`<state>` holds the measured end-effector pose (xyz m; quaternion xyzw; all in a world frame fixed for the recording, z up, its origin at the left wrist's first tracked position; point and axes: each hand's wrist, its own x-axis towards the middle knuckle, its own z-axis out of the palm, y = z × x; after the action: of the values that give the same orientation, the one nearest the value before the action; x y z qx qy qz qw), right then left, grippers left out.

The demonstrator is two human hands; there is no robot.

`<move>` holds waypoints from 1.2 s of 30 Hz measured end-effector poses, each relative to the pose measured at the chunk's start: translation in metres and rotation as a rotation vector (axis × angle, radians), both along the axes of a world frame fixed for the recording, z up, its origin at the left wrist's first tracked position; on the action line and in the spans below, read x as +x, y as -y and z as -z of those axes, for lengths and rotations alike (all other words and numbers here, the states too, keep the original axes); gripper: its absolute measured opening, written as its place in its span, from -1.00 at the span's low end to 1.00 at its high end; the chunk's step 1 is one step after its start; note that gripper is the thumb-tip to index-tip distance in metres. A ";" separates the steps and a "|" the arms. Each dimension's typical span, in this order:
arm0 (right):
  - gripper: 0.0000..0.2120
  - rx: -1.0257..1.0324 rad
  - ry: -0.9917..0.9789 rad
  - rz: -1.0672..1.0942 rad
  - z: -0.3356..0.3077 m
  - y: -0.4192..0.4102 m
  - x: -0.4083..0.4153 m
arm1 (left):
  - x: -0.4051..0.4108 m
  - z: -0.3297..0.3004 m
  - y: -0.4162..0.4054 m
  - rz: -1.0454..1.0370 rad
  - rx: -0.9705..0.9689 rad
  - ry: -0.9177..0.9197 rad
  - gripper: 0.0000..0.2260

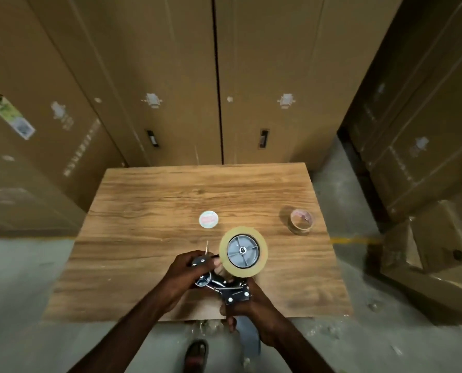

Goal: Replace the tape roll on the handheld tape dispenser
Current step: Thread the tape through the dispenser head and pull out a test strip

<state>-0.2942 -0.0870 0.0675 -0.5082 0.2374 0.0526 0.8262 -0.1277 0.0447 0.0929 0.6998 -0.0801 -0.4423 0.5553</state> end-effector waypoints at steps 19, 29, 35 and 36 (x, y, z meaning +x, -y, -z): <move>-0.59 -0.669 -0.405 -0.261 0.116 -0.059 0.162 | 0.133 0.122 -0.065 -0.098 0.169 0.163 -0.75; -0.48 -0.777 -0.483 -0.225 0.115 -0.078 0.179 | 0.160 0.157 -0.072 -0.024 0.254 0.481 -0.72; -0.50 -0.780 -0.476 -0.171 0.106 -0.080 0.180 | 0.160 0.160 -0.073 -0.032 0.195 0.488 -0.73; -0.50 -0.782 -0.489 -0.168 0.107 -0.081 0.179 | 0.159 0.157 -0.072 -0.035 0.180 0.494 -0.71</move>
<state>-0.1149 -0.0061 -0.0391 -0.7715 0.3853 0.1441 0.4854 0.0314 0.1168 -0.0643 0.8343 -0.1612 -0.2537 0.4622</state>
